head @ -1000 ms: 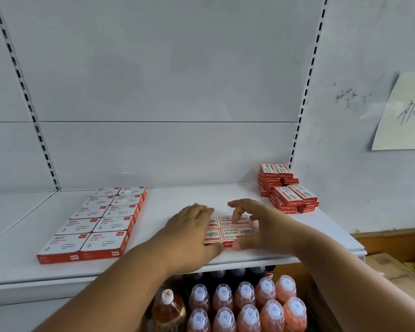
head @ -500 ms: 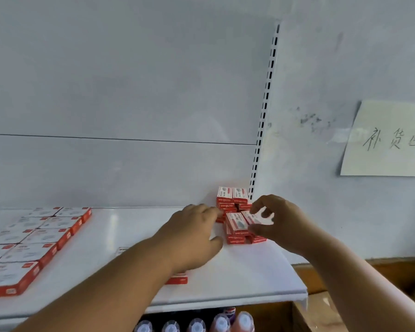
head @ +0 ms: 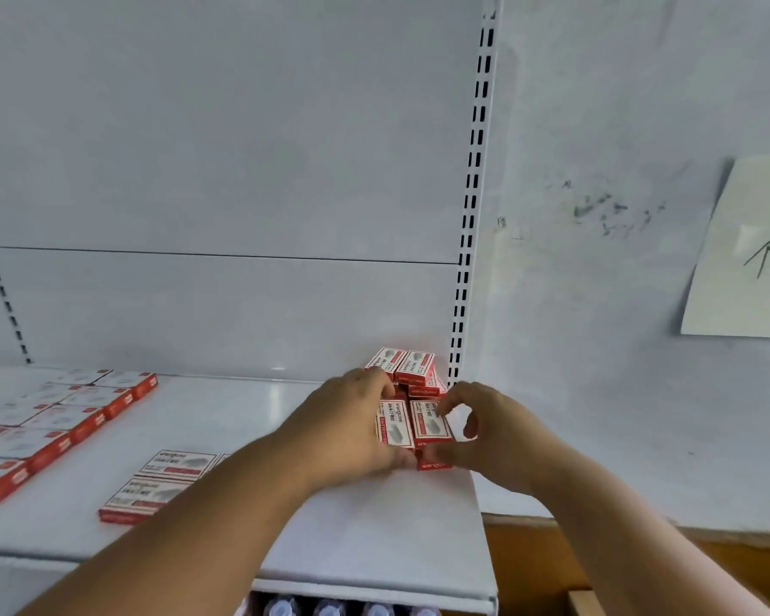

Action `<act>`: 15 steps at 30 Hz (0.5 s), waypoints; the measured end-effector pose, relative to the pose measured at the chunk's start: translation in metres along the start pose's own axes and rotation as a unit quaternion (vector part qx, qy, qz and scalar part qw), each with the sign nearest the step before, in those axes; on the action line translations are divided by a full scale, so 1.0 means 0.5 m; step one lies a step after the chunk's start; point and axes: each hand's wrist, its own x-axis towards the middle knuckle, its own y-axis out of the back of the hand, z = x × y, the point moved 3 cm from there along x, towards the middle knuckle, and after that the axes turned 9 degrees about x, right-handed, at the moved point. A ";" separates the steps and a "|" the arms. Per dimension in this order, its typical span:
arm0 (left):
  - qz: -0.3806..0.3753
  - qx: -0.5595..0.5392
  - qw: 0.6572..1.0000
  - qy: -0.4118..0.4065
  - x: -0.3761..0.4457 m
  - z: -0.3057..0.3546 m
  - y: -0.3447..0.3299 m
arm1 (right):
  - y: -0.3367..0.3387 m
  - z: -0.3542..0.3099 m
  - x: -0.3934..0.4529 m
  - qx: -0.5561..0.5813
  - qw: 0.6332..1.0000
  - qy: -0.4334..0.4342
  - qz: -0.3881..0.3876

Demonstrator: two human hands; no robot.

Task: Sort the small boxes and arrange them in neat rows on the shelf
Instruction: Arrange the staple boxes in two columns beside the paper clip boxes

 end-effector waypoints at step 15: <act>0.056 -0.206 0.976 0.047 -0.072 -0.076 0.043 | -0.017 -0.072 -0.007 0.004 0.999 -0.020 0.044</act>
